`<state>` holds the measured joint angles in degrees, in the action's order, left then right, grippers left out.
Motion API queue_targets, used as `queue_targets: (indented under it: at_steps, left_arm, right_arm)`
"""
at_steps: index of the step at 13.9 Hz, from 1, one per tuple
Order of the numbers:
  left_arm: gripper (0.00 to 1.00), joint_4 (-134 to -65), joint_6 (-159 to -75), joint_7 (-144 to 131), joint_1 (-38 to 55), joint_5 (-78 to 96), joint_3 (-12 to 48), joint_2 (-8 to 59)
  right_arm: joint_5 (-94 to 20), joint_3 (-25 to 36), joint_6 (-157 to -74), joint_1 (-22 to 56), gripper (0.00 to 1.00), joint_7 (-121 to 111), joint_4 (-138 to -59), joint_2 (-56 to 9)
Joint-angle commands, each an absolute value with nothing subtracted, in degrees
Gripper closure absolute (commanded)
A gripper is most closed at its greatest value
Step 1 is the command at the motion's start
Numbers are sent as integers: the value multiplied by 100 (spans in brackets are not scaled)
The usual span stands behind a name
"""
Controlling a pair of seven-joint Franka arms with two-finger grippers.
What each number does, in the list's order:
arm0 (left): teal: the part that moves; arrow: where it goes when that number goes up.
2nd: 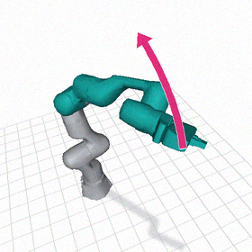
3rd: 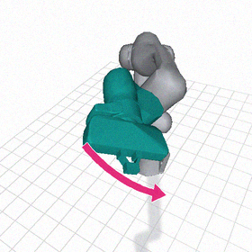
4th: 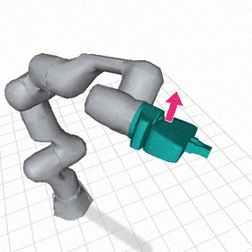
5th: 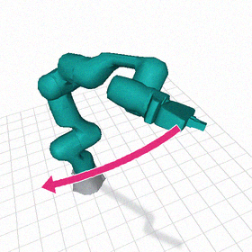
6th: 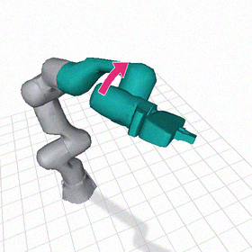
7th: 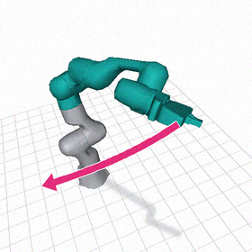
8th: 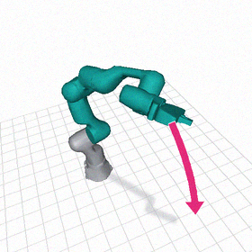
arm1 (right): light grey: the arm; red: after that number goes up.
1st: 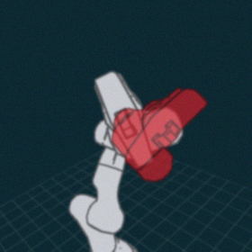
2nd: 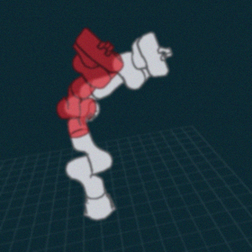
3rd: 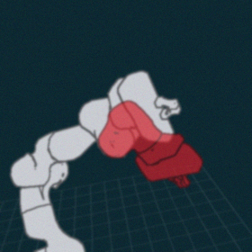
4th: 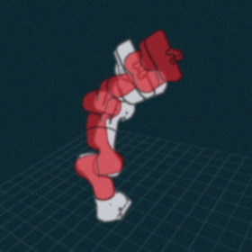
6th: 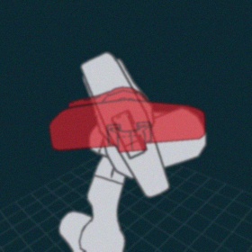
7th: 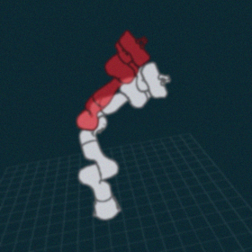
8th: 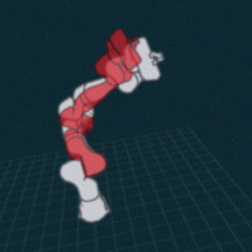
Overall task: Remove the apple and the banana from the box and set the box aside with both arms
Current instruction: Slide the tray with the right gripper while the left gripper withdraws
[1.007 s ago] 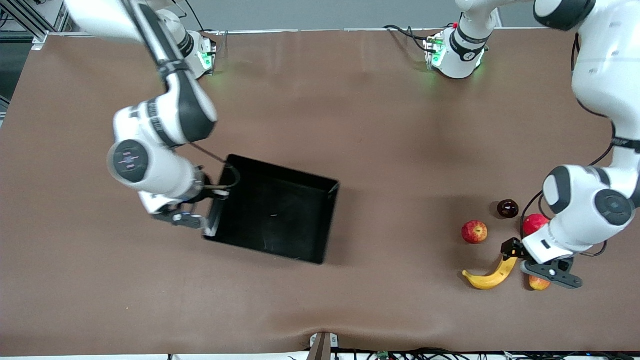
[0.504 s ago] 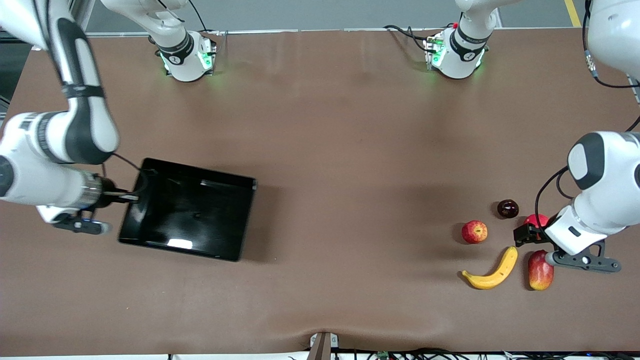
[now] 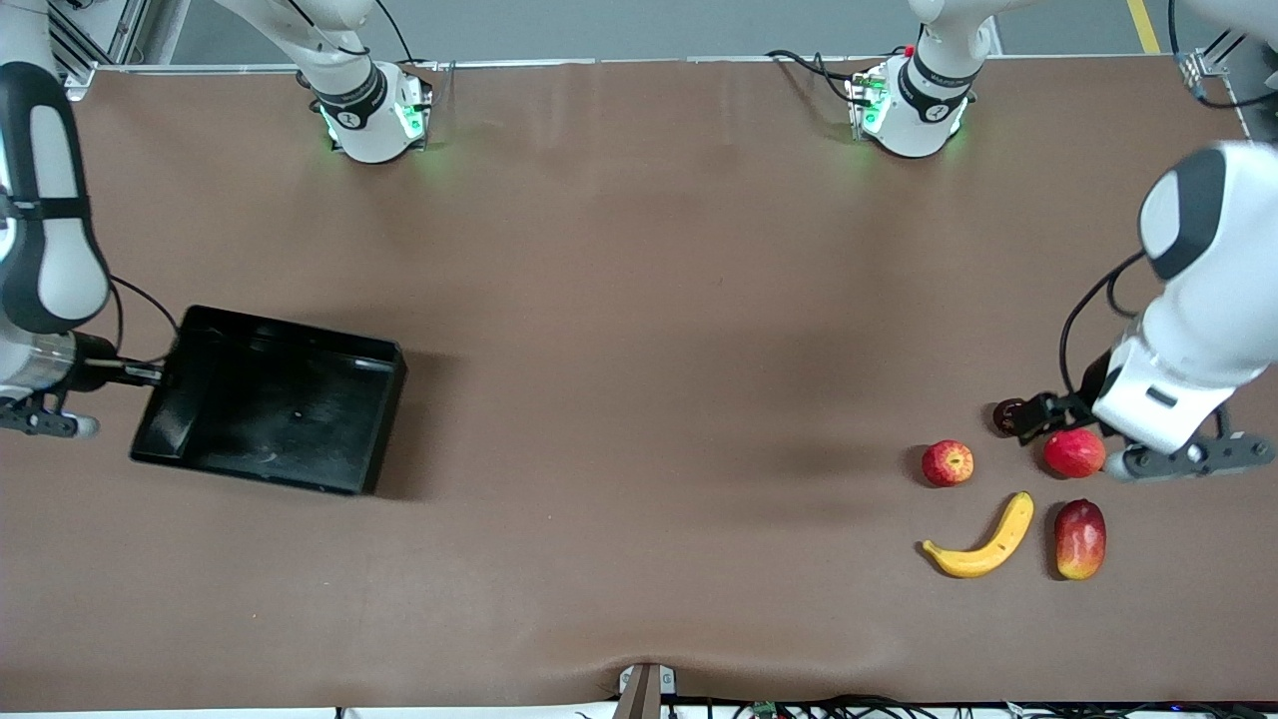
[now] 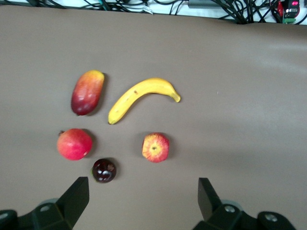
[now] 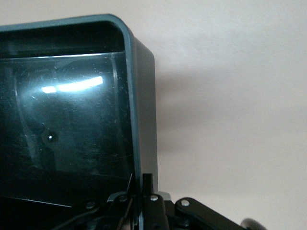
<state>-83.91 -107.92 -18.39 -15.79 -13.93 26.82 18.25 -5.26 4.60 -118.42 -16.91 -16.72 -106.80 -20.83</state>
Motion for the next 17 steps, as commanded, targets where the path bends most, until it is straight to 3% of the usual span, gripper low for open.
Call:
queue_targets:
  at_steps: [1, 7, 8, 9, 12, 14, 17]
  left_arm:
    - [0, -8525, -10495, -1898, -1643, -1318, 2672, 1302]
    - [0, -8551, -9836, -1705, -1600, -1274, 2602, 810]
    - [0, -8560, -9661, -1688, -1452, -1266, 2419, 678]
    - [0, -8717, -9607, -1679, -1076, -1213, 2060, 503]
    - [0, -9403, -9650, -1250, -170, -608, 892, -209]
    - [0, -9570, -9624, -1213, -26, -554, 774, -412]
    - [0, -9782, -9676, -1222, -26, -466, 808, -580]
  right_arm:
    - [-563, 299, -12355, -1828, 100, -2265, -11371, -1854]
    - [-756, 299, -12850, -1889, 100, -2470, -11531, -2039]
    - [-765, 299, -12841, -1890, 75, -2461, -11523, -2048]
    - [-765, 299, -12832, -1890, 1, -2444, -11505, -2048]
    - [-756, 299, -12308, -1846, 0, -2470, -11042, -2048]
    - [-747, 290, -11692, -1723, 0, -2478, -10602, -2083]
    - [-765, 264, -11672, -1530, 0, -2470, -9732, -2329]
